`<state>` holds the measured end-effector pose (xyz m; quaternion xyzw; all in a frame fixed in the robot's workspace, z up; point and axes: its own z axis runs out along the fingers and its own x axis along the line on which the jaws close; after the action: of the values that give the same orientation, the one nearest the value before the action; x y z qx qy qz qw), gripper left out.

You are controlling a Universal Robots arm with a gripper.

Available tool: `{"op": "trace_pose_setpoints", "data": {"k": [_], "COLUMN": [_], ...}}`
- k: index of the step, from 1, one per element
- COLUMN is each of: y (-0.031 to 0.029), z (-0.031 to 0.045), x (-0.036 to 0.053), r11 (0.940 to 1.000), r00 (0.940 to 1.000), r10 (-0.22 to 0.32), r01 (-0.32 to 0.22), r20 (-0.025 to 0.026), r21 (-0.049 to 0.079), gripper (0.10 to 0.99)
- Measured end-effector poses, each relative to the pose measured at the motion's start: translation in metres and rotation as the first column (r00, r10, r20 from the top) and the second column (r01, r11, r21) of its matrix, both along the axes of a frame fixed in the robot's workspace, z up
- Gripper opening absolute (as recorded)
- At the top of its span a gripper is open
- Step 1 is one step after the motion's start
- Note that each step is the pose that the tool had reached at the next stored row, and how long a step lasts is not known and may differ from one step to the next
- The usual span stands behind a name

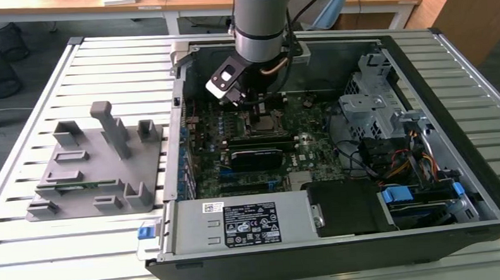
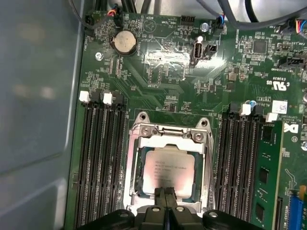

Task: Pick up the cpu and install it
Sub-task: 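Close the cpu cover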

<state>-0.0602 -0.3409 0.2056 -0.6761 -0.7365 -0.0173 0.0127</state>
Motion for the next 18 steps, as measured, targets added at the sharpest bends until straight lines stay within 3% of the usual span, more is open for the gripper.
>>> {"op": "trace_pose_setpoints", "data": {"k": [10,16,18], "y": [0.0000,0.0001,0.0001], "z": [-0.0062,-0.0060,-0.0019], "x": [0.0015,0.0064,0.0064], "r11": [1.0000,1.0000,1.0000], "r00": [1.0000,1.0000,1.0000], "r10": [0.000,0.000,0.000], "r01": [0.000,0.000,0.000], "r20": [-0.0001,0.0001,0.0000], "r21": [0.000,0.005,0.005], "gripper": [0.114,0.114,0.114]}}
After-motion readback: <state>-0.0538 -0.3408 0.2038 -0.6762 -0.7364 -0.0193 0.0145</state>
